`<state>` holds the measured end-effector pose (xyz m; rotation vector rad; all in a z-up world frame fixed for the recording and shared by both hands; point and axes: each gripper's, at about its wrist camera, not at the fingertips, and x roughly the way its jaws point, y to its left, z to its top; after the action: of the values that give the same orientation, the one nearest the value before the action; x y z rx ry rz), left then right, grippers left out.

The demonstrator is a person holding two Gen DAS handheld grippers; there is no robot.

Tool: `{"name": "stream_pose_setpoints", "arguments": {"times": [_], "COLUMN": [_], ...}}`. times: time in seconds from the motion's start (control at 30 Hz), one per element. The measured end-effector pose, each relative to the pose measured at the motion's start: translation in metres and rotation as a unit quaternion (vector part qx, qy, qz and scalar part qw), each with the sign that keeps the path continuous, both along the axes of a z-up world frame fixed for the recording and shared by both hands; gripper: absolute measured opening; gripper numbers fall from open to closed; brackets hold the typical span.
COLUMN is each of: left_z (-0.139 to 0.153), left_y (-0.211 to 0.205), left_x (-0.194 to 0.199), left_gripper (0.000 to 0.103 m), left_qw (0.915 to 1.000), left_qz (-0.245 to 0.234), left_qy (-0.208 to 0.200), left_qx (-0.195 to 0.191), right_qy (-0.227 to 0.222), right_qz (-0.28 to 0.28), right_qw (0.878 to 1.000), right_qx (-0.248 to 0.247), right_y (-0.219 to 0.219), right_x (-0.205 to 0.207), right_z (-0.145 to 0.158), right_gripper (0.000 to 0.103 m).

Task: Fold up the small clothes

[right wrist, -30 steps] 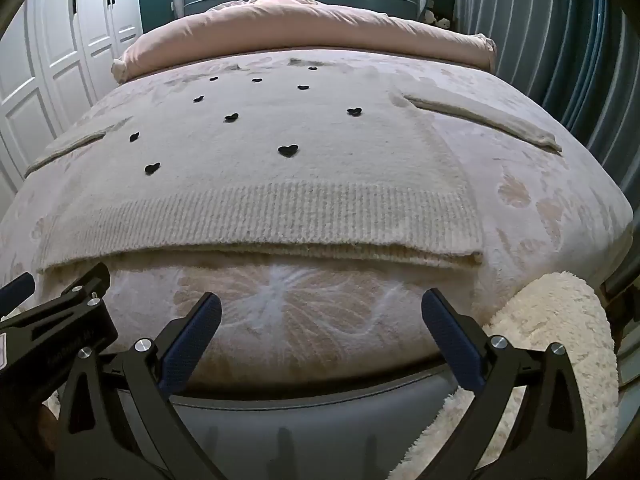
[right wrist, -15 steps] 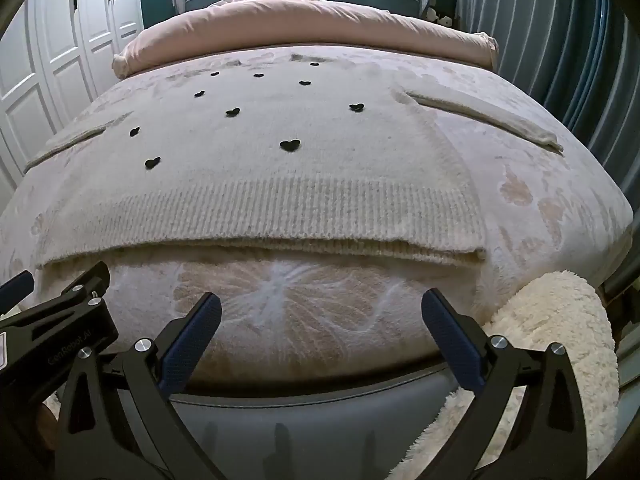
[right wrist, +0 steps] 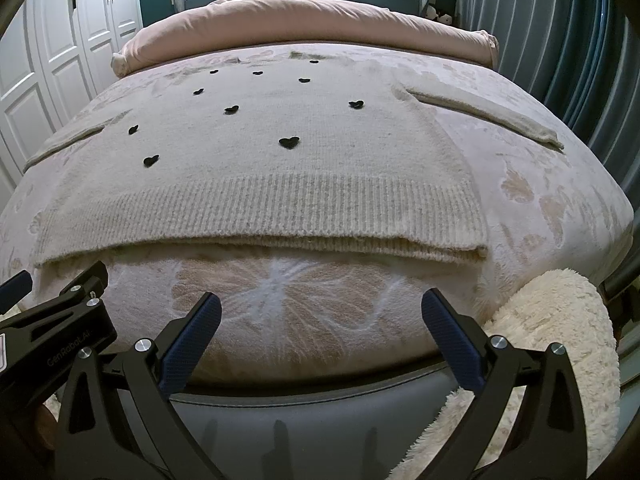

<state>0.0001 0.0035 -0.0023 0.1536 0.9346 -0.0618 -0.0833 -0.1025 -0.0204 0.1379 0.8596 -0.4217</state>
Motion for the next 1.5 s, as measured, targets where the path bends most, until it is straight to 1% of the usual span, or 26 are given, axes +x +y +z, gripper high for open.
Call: {"name": "stream_pose_setpoints", "arguments": {"times": [0.23, 0.3, 0.5, 0.67, 0.87, 1.5], "left_z": [0.001, 0.003, 0.012, 0.020, 0.026, 0.028], "left_y": [0.000, 0.001, -0.002, -0.003, -0.006, -0.004], "left_x": [0.000, 0.000, -0.001, 0.001, 0.001, 0.001], "left_gripper": [0.096, 0.095, 0.095, 0.095, 0.095, 0.095], "left_qw": [1.0000, 1.0000, 0.9997, 0.9999, 0.9998, 0.9998], "left_qz": [0.001, 0.000, -0.004, 0.000, 0.001, 0.002], "left_qy": [0.004, 0.004, -0.004, 0.002, 0.006, 0.009], "left_qx": [0.003, 0.008, 0.023, 0.014, 0.020, 0.019], "right_qy": [0.006, 0.016, 0.027, 0.027, 0.026, 0.029], "right_qz": [-0.001, -0.003, -0.012, -0.021, -0.023, -0.025], "right_qw": [1.000, 1.000, 1.000, 0.999, 0.999, 0.999], "right_qx": [0.001, 0.002, -0.006, 0.002, 0.001, -0.004], "right_y": [0.000, 0.001, -0.001, -0.005, -0.004, -0.001], "right_x": [0.001, 0.003, 0.003, 0.003, 0.002, 0.002], "right_z": [-0.001, 0.001, 0.010, 0.018, 0.023, 0.027], "right_gripper": [0.098, 0.098, 0.098, 0.098, 0.098, 0.098]}}
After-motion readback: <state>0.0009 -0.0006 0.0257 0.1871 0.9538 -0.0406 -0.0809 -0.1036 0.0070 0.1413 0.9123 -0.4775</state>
